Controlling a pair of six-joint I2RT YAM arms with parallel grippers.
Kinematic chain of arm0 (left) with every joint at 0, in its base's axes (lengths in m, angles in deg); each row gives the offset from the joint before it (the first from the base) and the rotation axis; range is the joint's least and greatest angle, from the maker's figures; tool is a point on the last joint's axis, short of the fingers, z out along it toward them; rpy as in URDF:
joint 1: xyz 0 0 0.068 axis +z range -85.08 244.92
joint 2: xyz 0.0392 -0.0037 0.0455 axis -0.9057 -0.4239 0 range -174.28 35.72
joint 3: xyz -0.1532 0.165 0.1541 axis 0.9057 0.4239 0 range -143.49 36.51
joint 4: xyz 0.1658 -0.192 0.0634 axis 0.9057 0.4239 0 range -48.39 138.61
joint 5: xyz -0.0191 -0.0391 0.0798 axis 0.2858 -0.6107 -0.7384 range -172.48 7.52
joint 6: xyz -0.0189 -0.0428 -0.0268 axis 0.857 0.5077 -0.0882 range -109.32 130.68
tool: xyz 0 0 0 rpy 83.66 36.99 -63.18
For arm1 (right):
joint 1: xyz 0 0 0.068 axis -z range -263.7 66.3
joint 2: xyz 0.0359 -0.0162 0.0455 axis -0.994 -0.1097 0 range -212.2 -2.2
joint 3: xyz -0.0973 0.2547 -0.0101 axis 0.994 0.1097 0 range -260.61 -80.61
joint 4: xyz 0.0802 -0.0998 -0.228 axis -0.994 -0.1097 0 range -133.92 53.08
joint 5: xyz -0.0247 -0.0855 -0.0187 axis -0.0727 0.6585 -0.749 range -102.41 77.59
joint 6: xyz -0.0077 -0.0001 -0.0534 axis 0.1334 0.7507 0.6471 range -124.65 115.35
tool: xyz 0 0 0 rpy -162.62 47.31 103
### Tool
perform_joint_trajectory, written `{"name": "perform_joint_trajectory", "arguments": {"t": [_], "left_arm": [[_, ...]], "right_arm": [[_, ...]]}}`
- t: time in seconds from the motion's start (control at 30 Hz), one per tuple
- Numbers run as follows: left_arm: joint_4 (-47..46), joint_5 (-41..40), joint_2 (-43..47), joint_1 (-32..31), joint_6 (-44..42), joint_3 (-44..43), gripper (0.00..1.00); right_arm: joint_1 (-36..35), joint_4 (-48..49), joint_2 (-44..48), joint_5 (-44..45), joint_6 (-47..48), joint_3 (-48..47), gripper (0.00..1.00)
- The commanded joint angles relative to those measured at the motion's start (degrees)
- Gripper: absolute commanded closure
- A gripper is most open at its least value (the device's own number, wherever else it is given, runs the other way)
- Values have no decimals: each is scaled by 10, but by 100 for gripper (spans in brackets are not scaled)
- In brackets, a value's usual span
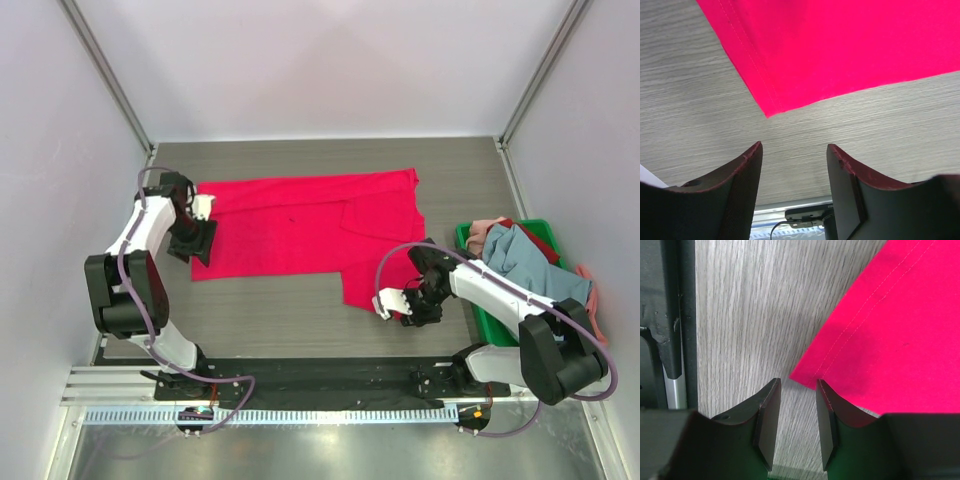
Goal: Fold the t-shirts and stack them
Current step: Fold the tshirt
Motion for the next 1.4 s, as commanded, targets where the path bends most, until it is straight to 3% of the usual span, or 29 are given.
{"name": "perform_joint_trajectory", "arguments": {"t": [0.0, 0.53, 1.0, 1.17, 1.37], "left_arm": [[-12, -8, -8, 7, -12, 8, 45], [-65, -39, -82, 14, -21, 42, 53], [-74, -29, -116, 14, -13, 55, 77], [-77, -32, -120, 14, -13, 54, 95], [-72, -31, -117, 14, -13, 53, 100]], "right_arm": [[-4, -11, 11, -5, 0, -9, 60], [-4, -1, 35, -10, -26, -13, 60], [-4, -38, 57, -17, -18, 1, 60], [-4, -18, 44, -10, -12, 16, 60], [-4, 25, 11, -10, -30, 19, 60]]}}
